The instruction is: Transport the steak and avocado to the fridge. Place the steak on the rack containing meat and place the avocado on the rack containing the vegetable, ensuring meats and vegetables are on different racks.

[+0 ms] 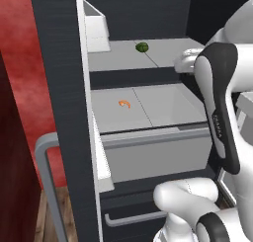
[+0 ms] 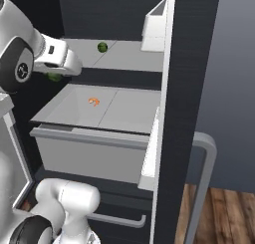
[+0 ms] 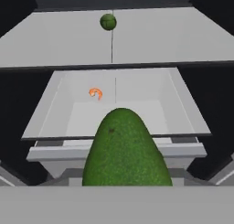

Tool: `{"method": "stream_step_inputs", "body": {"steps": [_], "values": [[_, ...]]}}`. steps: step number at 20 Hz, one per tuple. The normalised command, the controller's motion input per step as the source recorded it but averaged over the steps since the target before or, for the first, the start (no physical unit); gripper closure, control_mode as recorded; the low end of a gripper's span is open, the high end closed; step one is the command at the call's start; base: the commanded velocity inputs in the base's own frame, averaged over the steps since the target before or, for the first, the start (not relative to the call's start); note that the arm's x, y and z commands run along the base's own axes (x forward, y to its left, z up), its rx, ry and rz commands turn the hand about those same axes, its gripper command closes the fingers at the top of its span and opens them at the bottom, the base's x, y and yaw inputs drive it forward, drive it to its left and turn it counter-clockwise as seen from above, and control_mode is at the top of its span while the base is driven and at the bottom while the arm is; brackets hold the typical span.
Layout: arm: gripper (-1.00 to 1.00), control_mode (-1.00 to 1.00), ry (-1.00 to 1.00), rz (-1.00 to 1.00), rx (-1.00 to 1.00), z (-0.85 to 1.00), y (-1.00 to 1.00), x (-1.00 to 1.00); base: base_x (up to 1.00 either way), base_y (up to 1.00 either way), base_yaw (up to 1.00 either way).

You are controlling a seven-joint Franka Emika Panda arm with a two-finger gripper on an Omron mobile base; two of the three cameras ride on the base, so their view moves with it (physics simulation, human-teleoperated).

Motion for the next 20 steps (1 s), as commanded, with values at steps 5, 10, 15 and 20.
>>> {"method": "stream_step_inputs", "body": {"steps": [5, 10, 15, 20], "values": [[1.0, -1.0, -0.01, 0.0, 0.0, 0.38, -0.01, 0.58, 0.0, 0.0, 0.0], [1.0, -1.0, -0.13, 0.02, 0.0, -0.04, -0.05, 0.65, 0.0, 0.0, 0.0], [1.0, -1.0, -0.12, 0.05, 0.0, -0.21, 0.0, 0.74, 0.0, 0.0, 0.0], [1.0, -1.0, -0.02, 0.07, 0.0, -0.24, -0.02, 0.78, 0.0, 0.0, 0.0]]}}
